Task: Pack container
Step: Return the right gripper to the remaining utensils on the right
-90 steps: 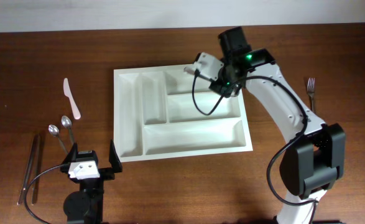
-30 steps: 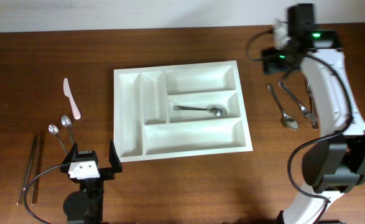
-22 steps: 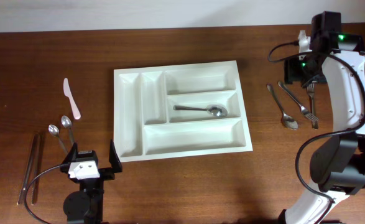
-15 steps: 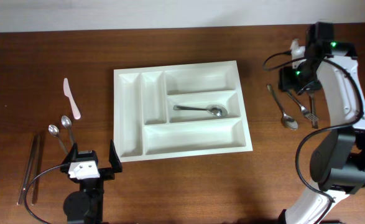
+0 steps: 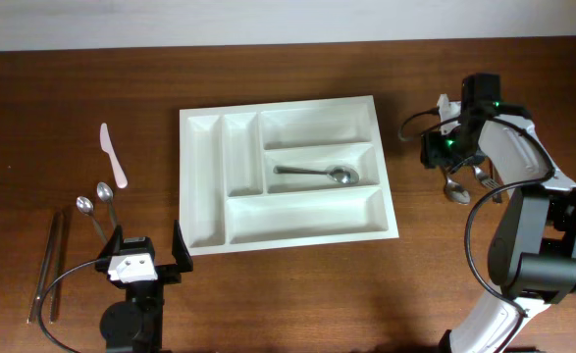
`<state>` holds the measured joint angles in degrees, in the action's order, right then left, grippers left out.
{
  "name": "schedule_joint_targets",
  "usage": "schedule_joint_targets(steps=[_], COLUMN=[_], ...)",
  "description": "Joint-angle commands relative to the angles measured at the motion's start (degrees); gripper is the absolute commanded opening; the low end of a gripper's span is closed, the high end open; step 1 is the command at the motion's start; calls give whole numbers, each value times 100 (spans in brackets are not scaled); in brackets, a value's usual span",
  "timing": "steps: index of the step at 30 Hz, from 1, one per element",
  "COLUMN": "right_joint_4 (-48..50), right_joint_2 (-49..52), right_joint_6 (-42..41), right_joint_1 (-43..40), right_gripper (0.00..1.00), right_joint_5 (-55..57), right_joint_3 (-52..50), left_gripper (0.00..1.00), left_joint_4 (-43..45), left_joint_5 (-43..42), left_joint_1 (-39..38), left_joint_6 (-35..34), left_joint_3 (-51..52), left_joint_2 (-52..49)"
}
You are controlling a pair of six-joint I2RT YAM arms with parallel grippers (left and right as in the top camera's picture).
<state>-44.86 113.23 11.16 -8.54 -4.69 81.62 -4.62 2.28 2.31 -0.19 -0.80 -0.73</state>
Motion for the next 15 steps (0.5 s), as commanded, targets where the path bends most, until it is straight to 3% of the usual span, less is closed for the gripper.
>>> schedule_joint_targets(steps=[1, 15], right_joint_4=[192, 1088], right_joint_2=[72, 205], right_joint_6=[44, 63], right_joint_1=[31, 20], right_gripper=[64, 64], right_joint_5=[-109, 188], right_joint_3=[-275, -654], left_gripper=[99, 99], left_joint_4=[-11, -11], left_joint_5=[-63, -63], left_joint_1=[-22, -22], left_joint_6=[68, 68], left_joint_3=[28, 28], left_joint_2=[39, 39])
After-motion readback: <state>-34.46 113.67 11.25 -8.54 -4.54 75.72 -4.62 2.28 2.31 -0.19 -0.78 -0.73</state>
